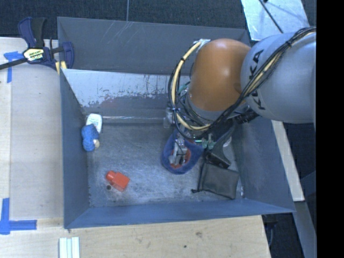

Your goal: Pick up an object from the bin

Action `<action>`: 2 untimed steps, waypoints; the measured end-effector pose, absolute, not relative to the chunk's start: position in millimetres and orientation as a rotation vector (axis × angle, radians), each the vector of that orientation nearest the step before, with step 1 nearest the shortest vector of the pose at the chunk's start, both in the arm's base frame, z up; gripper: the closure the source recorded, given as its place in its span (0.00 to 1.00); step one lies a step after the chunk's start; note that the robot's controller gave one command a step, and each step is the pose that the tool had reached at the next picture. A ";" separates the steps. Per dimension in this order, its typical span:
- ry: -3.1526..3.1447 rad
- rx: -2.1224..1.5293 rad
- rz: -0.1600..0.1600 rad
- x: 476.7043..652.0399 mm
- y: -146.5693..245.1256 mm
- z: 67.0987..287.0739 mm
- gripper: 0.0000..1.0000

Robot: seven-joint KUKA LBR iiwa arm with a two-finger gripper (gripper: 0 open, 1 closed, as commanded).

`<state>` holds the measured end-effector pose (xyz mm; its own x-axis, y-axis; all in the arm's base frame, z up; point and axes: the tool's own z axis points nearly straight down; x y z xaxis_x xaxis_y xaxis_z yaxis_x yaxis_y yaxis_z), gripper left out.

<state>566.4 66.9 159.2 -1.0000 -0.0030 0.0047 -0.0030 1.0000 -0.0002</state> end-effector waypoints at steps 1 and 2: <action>-3.131 0.222 -0.004 552.7 159.2 108.6 0.00; -3.113 0.395 -0.002 492.4 198.7 68.3 0.00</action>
Offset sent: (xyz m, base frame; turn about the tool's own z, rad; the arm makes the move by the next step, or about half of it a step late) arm -0.0123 0.0883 -0.0485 -0.1295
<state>492.4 198.7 68.3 -0.9683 -0.2498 0.0033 -0.2498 0.9683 0.0017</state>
